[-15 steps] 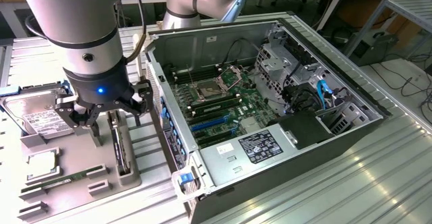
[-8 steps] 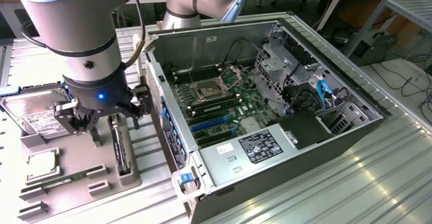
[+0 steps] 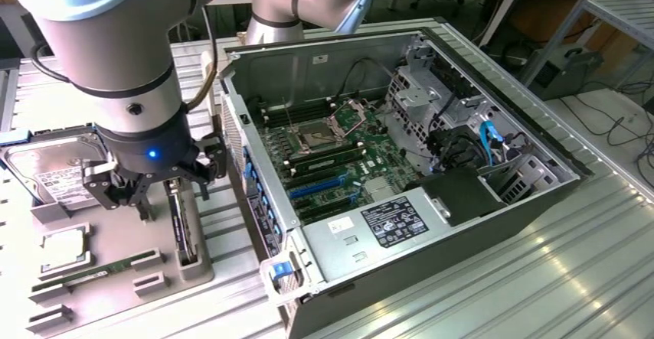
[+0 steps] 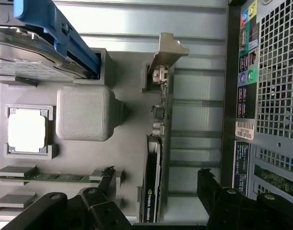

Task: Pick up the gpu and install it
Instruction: 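Pick up the gpu and move the gpu toward the slot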

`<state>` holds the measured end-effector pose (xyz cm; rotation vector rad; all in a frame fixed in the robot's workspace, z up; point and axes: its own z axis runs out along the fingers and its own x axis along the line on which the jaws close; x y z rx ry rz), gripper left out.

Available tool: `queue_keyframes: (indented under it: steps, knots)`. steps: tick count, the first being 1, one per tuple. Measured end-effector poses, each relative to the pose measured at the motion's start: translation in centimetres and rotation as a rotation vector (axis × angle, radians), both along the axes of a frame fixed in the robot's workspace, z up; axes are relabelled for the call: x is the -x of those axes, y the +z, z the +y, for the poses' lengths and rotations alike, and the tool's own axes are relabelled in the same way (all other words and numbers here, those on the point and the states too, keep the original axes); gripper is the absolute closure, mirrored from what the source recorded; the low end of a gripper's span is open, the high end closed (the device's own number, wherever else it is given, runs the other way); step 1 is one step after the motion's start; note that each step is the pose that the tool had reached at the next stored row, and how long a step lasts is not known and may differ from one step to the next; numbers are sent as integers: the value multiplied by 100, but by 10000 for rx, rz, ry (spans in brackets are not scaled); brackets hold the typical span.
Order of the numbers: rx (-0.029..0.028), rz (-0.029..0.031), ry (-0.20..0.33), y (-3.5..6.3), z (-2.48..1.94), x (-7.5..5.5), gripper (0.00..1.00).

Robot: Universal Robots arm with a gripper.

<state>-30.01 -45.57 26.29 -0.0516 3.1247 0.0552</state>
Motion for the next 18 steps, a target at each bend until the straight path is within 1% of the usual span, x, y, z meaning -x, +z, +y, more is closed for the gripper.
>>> queue_keyframes:
  steps: [5,11,18]
  knots:
    - [0,1,-17,-92,0,6,22]
    - [6,16,-125,-200,24,7,22]
    - [9,26,-167,-328,31,6,22]
